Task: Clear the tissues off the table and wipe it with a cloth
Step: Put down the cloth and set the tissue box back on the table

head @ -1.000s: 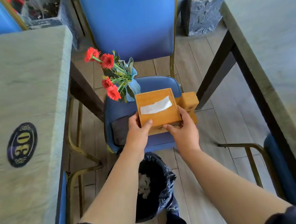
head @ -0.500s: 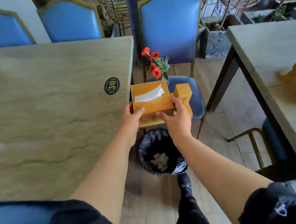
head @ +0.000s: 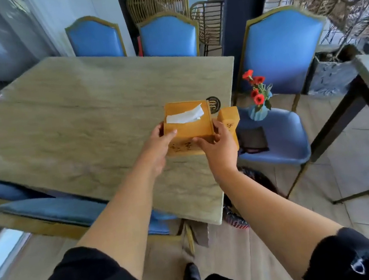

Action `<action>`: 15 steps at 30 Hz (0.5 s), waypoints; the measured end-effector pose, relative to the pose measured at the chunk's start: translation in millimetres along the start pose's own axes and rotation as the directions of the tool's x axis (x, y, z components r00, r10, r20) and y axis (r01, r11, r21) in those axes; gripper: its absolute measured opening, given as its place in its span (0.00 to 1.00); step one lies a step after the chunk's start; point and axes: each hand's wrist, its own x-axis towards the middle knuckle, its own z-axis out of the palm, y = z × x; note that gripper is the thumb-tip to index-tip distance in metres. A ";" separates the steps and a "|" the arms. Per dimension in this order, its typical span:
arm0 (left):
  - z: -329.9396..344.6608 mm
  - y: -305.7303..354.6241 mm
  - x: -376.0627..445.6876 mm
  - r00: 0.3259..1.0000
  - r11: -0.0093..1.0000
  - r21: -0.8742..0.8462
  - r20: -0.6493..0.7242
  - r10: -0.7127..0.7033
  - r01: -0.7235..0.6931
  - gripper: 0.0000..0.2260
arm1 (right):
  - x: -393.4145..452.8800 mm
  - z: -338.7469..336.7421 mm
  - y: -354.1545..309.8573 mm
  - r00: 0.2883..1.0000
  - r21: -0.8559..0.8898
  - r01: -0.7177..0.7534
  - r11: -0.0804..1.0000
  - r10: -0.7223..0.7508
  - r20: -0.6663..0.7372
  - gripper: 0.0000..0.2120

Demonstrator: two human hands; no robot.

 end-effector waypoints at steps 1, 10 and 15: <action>-10.4 3.6 8.2 1.000 1.000 -0.007 0.001 0.009 -0.009 0.24 | 3.1 13.3 -1.4 1.000 -0.001 -0.001 1.000 0.001 -0.006 0.35; -104.1 42.6 83.6 1.000 0.999 0.048 0.017 -0.004 0.003 0.26 | 39.5 131.8 -23.3 0.997 0.020 -0.033 0.999 0.034 -0.070 0.35; -161.7 58.2 114.5 0.999 0.999 0.013 -0.007 -0.031 0.032 0.25 | 49.9 194.2 -43.7 0.998 0.033 -0.055 0.998 0.056 -0.030 0.33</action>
